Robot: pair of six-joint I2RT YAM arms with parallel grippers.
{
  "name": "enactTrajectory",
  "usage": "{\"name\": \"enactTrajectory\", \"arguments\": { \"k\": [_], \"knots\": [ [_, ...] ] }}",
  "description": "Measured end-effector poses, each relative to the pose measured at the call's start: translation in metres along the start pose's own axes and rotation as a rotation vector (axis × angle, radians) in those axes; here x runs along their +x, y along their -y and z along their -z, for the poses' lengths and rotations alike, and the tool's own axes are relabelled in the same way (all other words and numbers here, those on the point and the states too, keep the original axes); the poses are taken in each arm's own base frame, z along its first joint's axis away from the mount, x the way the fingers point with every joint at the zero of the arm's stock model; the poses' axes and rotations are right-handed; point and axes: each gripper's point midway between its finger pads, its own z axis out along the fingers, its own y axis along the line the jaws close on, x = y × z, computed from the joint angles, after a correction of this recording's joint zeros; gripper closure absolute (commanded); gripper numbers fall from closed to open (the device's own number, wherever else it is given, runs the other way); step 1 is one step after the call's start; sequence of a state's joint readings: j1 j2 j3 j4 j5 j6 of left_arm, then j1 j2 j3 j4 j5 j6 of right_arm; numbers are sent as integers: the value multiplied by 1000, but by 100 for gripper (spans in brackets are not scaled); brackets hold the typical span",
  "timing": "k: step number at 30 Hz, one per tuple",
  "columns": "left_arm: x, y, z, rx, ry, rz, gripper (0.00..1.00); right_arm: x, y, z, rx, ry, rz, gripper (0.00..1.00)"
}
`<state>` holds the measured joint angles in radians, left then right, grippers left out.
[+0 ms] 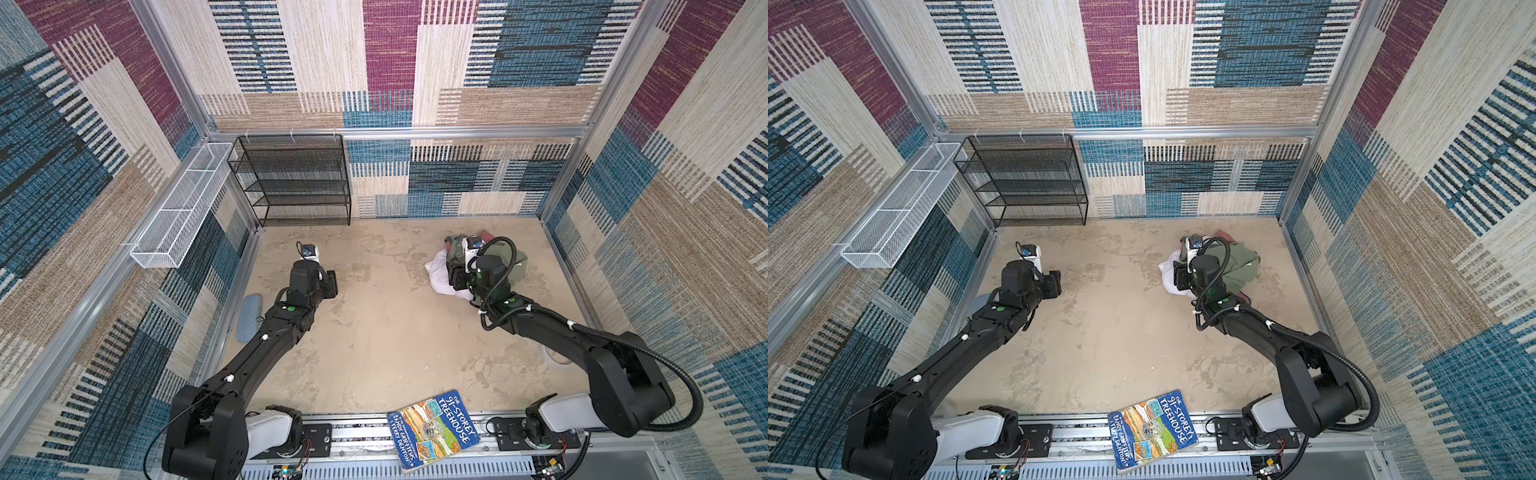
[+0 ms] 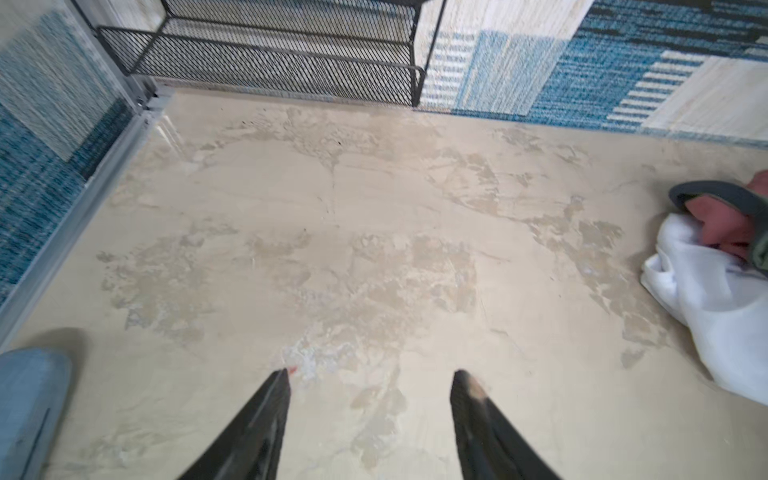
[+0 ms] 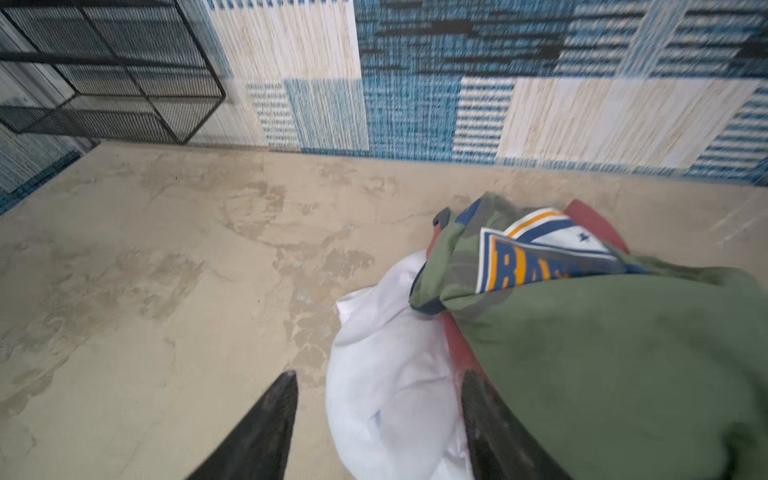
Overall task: Pick out a specific cloth from the pile
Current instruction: 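Reach the right gripper down to the white cloth in the pile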
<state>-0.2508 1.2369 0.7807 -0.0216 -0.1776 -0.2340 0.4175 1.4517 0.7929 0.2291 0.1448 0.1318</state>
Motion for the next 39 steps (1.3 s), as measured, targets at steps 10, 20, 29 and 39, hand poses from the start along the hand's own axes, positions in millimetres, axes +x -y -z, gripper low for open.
{"name": "enactTrajectory", "arguments": {
  "k": [10, 20, 29, 39],
  "knots": [
    [8, 16, -7, 38, -56, 8, 36, 66, -10, -48, -7, -248, -41, 39],
    [12, 18, -12, 41, -76, 4, 36, 87, -7, -67, 27, -328, -50, 43],
    [15, 18, -11, 39, -81, 2, 36, 99, 0, -73, 76, -372, -42, 63],
    [14, 17, -11, 35, -77, 2, 37, 102, 8, -74, 123, -375, -54, 100]
  ]
}}
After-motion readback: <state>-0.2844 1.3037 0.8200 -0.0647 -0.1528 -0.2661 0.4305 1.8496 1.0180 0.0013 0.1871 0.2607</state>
